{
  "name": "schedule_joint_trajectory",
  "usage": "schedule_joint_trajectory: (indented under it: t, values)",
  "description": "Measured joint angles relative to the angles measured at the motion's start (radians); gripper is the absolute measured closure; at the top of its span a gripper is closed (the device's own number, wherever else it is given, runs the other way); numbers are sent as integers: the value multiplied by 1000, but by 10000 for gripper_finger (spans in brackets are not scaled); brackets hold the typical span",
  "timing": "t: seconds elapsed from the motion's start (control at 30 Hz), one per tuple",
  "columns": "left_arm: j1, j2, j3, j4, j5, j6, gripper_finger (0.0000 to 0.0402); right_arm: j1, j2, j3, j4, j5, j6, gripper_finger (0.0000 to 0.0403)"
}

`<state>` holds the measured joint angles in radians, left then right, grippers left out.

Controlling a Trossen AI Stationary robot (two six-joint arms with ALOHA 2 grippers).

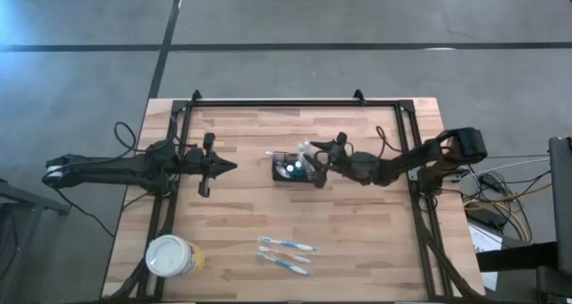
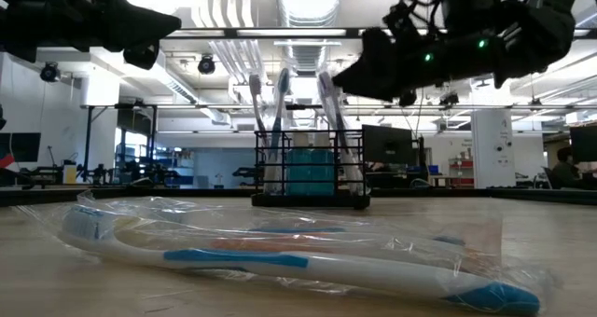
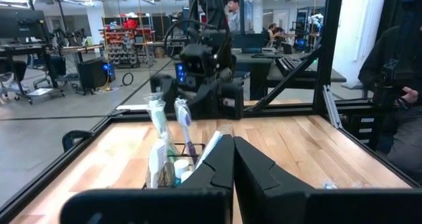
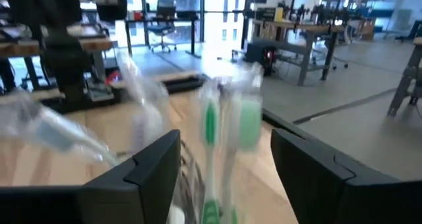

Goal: Pick & Place toothbrushing station
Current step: Put the top blue toothbrush into the black organizer

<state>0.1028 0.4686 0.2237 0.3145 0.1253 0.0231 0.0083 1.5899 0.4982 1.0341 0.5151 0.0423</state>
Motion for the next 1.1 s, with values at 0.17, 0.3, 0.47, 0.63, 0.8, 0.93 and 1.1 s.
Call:
schedule_joint_trajectory:
  t: [0.17, 0.3, 0.47, 0.63, 0.8, 0.93, 1.1]
  values:
    - [0, -8, 0, 0, 15, -1, 393, 39, -136, -17, -77, 0, -49, 164]
    - [0, -47, 0, -17, 17, 1, 392, 98, -294, -55, -164, 0, -122, 182]
    - [0, -120, 1, -77, 16, 2, 397, 163, -525, -149, -166, -138, -155, 246]
    - [0, -162, 1, -131, 11, 5, 394, 217, -733, -260, -166, -149, -128, 330]
    - [0, -167, 1, -139, 7, -1, 398, 231, -903, -369, -163, -149, -107, 389]
    - [0, -167, 1, -134, 7, -4, 394, 232, -993, -429, -163, -150, -90, 392]
    - [0, -167, 1, -134, 7, -21, 397, 231, -1064, -478, -164, -150, -96, 394]
